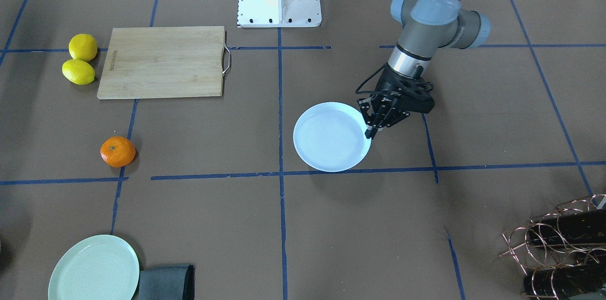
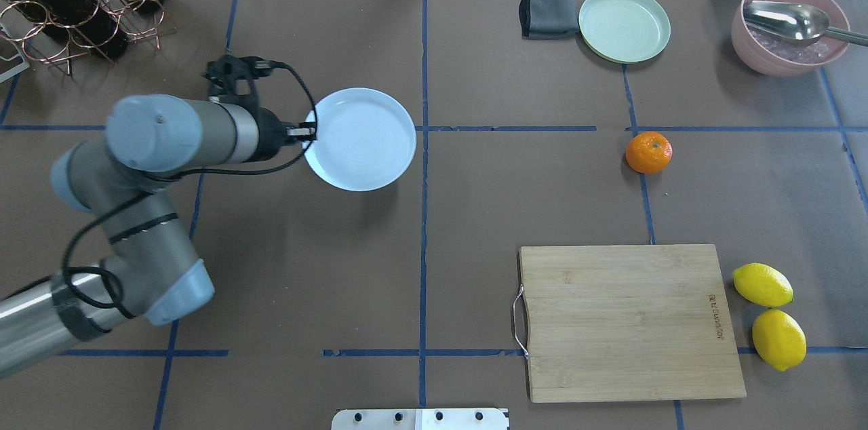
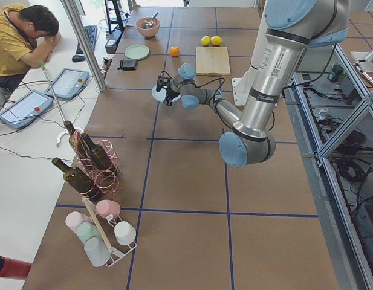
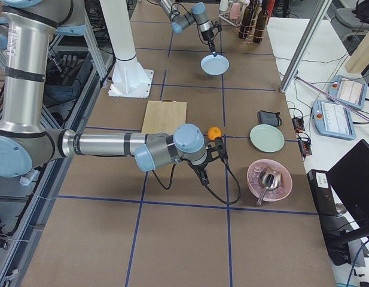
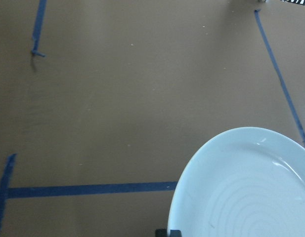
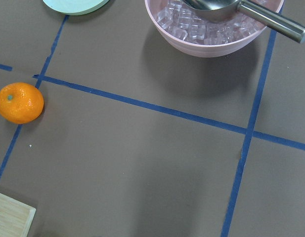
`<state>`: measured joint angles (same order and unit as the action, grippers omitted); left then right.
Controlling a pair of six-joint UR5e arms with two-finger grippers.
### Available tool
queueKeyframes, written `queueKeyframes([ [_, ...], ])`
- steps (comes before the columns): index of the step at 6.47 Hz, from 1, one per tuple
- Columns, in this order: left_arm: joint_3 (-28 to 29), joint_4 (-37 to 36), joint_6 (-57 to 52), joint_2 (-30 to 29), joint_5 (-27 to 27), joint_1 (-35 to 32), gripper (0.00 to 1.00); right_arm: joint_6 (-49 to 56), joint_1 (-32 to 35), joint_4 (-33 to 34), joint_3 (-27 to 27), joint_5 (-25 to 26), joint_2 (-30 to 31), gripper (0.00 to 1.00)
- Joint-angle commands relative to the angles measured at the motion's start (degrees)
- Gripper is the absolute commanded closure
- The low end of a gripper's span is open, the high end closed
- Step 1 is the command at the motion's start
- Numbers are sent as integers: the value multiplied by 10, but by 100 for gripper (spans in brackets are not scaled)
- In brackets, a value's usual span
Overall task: Pick orange to plate
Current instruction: 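Push the white plate with the left gripper toward the table center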
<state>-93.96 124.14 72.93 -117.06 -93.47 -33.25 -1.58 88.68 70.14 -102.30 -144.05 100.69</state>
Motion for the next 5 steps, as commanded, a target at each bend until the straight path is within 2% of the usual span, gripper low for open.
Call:
queueKeyframes([
  [1,74,-14,52,-77,54,71,100,-1,0,0,1,0,0,0],
  [4,78,-11,49,-75,70,87,100,-3,0,1,2,0,0,0],
  [5,75,-11,47,-75,69,86,45,-3,0,1,2,0,0,0],
])
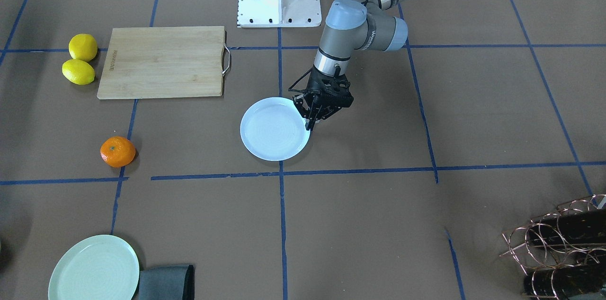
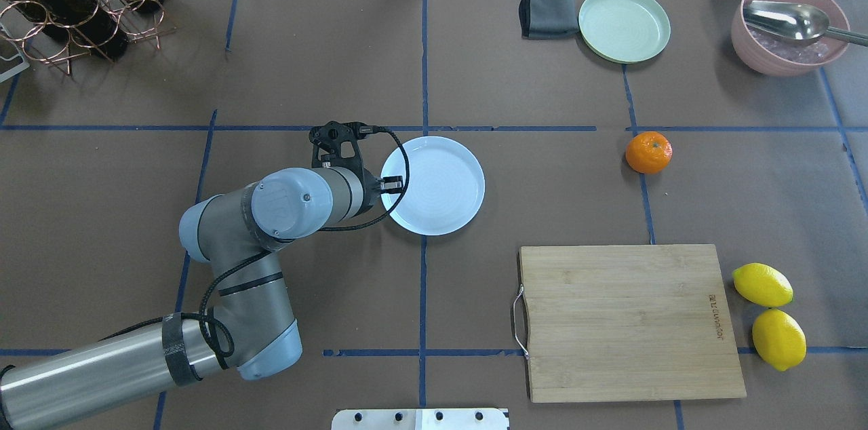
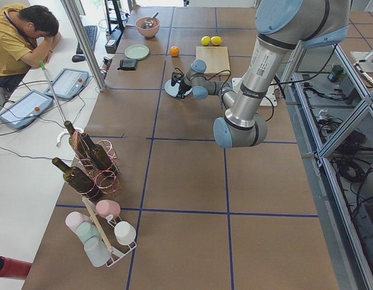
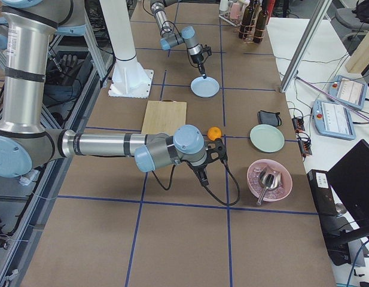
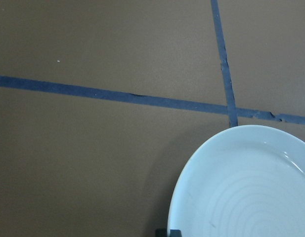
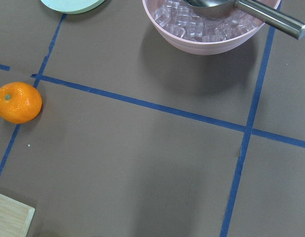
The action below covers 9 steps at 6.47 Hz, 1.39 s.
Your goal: Pick orange to plate
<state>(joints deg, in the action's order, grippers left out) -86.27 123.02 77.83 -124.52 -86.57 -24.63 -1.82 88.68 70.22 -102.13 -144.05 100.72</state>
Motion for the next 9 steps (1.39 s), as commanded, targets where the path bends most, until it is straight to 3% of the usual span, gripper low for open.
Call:
queueKeyframes([
  [1,-18,-1,-6,2,-5,-5,0,5,0,-1,-1,-1,0,0],
  [2,-46,-8,-42,9,-31,-33,0,-1,0,-2,-4,-6,-1,0],
  [3,-93,-19,-121,56,-100,-83,0,-2,-1,-22,-19,-5,-2,0],
  [4,-164,-21,-220,131,-164,-147,0,-5,-15,-34,-21,-1,-7,0],
  [5,-193,-21,-336,211,-264,-234,0,-64,-33,-31,-22,3,-44,0],
  [6,-194,-21,-490,275,-304,-318,0,-145,-54,-34,-25,-3,-59,0],
  [7,-183,-27,-631,316,-328,-412,0,-153,-80,-35,-29,17,-68,0],
  [8,-156,-118,-703,320,-409,-488,0,-154,-123,-31,-50,87,-71,0],
  [9,-149,-261,-803,320,-417,-538,0,-156,-161,2,-49,91,-111,0],
])
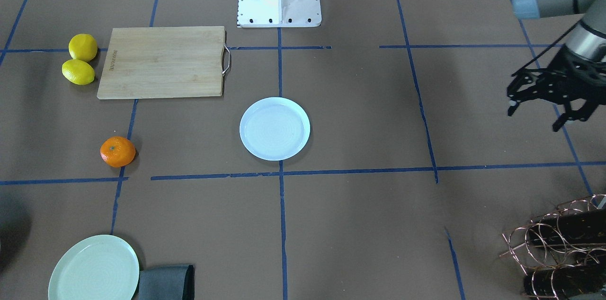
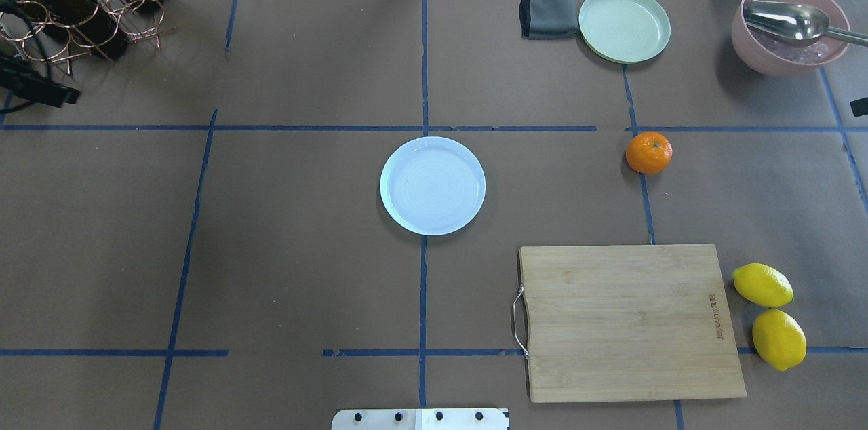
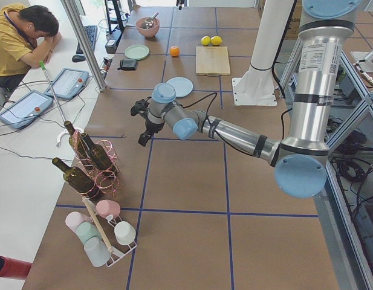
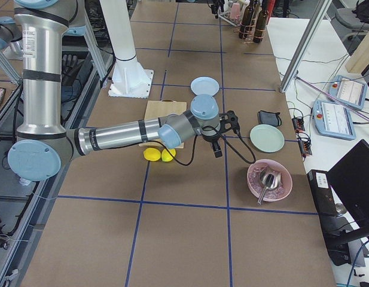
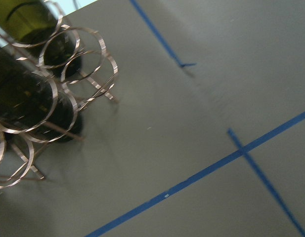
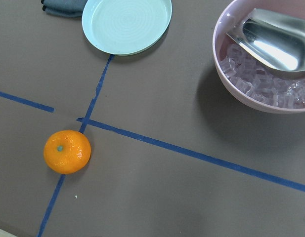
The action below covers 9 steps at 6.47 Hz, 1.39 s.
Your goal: Pick orange to plate
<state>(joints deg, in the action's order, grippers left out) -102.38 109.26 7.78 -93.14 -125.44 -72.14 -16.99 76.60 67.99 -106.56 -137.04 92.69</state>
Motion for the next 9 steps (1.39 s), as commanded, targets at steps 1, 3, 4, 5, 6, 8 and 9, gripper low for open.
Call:
queueKeyframes([
  [1,25,-203,-179,8,-34,-107,0,-4,-61,102,-9,24,-87,0],
  [3,45,-207,-211,74,-75,-192,0,-7,-122,194,-10,72,-159,0],
  [4,55,-207,-210,86,-106,-197,0,-32,-151,189,-6,83,-160,0],
  [5,60,-203,-209,83,-107,-195,0,-91,-193,181,4,107,-162,0],
  [6,57,-202,-209,84,-108,-195,0,-143,-241,125,23,185,-160,0],
  [8,53,-202,-210,86,-108,-195,0,-190,-268,-38,136,211,-166,0],
  [9,53,-202,-210,86,-108,-195,0,-190,-268,-38,143,218,-168,0],
])
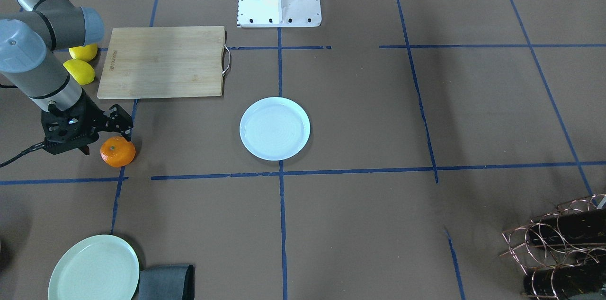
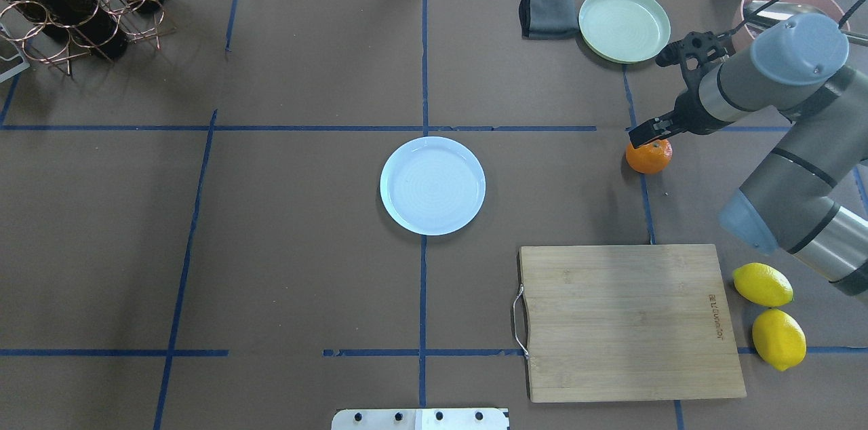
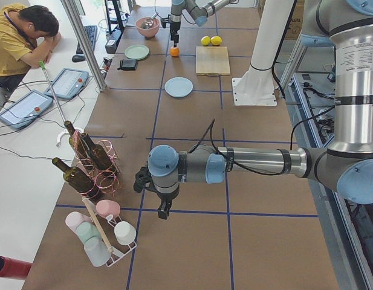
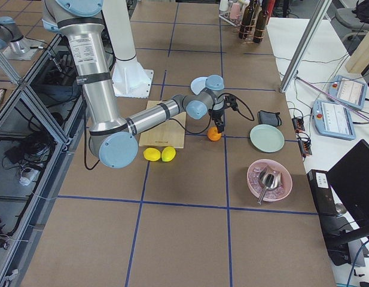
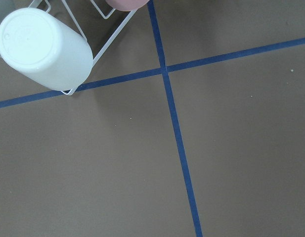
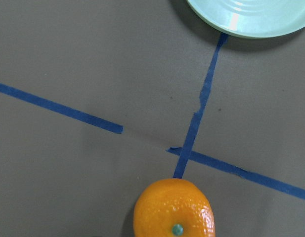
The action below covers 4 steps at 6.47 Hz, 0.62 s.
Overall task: Pick orange to plate
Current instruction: 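Reach the right gripper down over the orange and close on it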
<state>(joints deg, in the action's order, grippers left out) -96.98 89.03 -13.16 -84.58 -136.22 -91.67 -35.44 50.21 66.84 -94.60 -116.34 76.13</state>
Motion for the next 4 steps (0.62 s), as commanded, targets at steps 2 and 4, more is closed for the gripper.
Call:
queueKeyframes([
  [2,-1,1,0,-1,-1,0,0,-6,-14,-26,32,18,-3,0],
  [4,-3,1,0,-1,0,-2,0,-7,-26,-26,43,23,-6,0],
])
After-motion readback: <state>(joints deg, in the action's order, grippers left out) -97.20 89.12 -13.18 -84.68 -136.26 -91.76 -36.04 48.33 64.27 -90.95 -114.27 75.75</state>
